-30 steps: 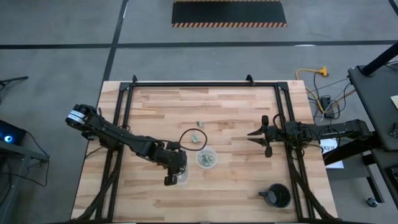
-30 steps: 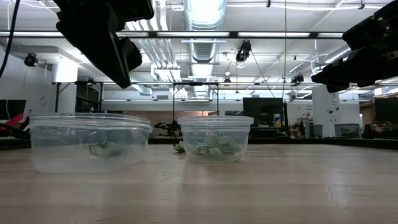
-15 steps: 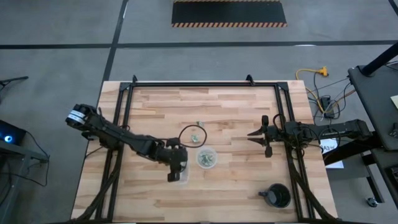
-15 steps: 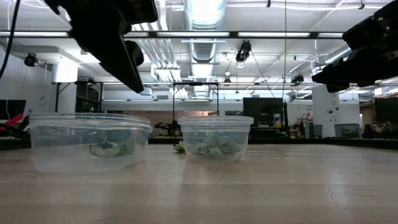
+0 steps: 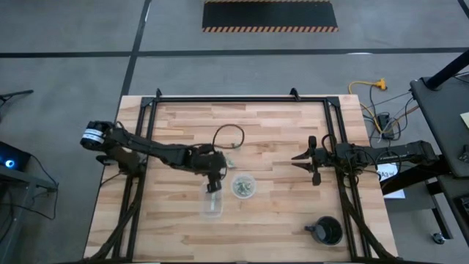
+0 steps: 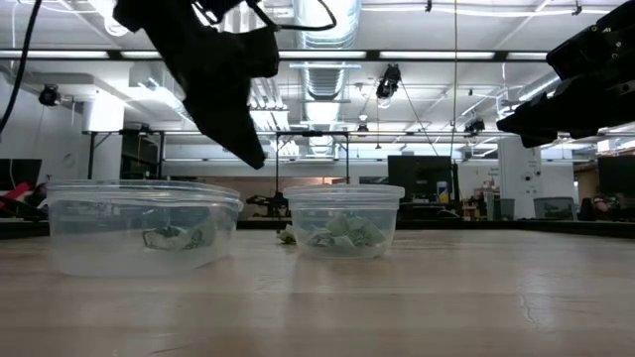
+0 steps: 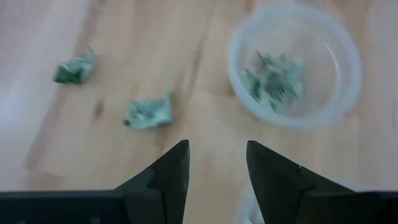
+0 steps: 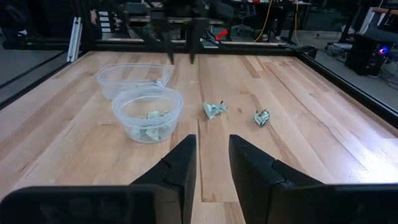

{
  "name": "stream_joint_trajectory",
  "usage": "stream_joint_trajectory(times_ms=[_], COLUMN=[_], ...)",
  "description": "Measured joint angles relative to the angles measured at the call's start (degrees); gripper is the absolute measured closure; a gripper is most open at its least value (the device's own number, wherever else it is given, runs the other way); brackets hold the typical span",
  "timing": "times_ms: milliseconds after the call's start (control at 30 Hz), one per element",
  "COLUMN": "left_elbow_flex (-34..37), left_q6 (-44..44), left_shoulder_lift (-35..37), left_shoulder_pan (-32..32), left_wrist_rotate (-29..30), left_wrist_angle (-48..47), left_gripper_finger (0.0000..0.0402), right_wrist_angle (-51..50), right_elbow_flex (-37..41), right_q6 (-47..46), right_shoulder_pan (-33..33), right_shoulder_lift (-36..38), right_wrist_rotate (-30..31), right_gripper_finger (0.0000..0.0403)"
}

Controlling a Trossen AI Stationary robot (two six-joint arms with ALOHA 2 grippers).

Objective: Pick and place items into bin
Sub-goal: Put the stevia packet into the left transparent bin

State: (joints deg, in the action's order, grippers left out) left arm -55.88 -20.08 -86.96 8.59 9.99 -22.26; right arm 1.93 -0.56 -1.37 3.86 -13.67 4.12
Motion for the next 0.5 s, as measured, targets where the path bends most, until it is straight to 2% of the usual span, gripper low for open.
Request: stream_joint_trajectory(times_ms=[200, 500], left_elbow_flex=[0.04, -0.02], left_q6=[-1.44, -2.58], left_shoulder_lift=[-1.94, -10.72], left_shoulder_pan=[-3.83, -6.48], left_wrist_rotate=[0.08, 1.66], left_wrist_angle=[5.15, 11.04], left_gripper_finger=[0.0259, 0.0259], right_wrist_angle=[0.0, 0.02], right_elbow_flex=[0.0, 0.0], right_q6=[-0.07, -0.02], right_shoulder_pan=[0.0, 0.0], right_shoulder_lift=[0.0, 0.04], right_wrist_rotate=[0.0, 0.0], right_gripper_finger=[0.0329, 0.0332])
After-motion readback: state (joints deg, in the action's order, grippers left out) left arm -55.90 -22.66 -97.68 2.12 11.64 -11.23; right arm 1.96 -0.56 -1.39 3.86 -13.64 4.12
